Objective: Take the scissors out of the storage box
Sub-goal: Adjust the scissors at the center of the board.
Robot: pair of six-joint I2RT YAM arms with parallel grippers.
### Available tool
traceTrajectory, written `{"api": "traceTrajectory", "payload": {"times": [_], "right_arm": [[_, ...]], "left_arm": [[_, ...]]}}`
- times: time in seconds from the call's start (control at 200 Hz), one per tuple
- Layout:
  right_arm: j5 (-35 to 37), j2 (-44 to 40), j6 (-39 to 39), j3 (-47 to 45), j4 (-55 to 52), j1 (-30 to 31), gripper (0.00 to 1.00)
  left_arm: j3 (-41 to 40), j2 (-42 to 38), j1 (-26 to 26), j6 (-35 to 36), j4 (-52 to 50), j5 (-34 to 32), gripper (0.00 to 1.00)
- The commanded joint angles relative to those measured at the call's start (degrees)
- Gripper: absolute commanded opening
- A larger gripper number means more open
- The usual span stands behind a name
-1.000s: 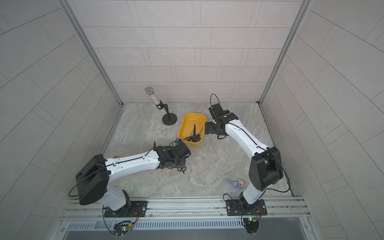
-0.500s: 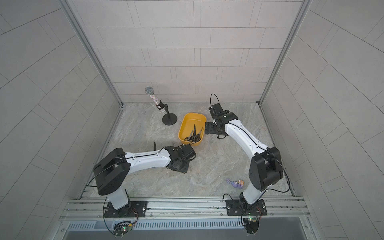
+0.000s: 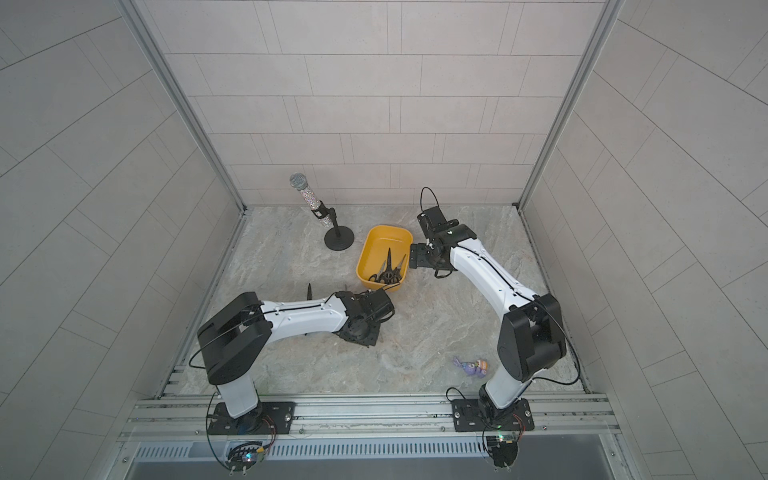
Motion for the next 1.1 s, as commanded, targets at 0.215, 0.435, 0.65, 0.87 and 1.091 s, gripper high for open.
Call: {"api": "traceTrajectory", "payload": {"times": [0.215, 0.435, 0.65, 0.87, 1.091], "right_arm": [[0.63, -0.22, 0.19, 0.95, -0.77, 0.11, 0.94], [0.72, -0.3, -0.03, 0.84, -0.77, 0.1, 0.94], [0.79, -0.53, -0.04, 0.42, -0.69, 0.12, 0.94], [0.59, -0.62, -0.01, 0.21, -0.42, 0.12, 0.95], [0.64, -0.31, -0.33, 1.23, -0.33, 0.15, 0.94]], "left_arm": [[-0.96, 3.23, 3.22, -1.56, 3.07, -1.02, 0.0], [1.1, 5.38, 3.95, -1.88, 4.27, -0.75, 0.0], [0.77, 4.7, 4.14, -2.06, 4.03, -1.25, 0.0], [0.72, 1.49, 4.22, -1.95, 3.16, -2.34, 0.27], [2.53, -2.65, 4.2, -1.6, -0.14, -4.46, 0.29]]}}
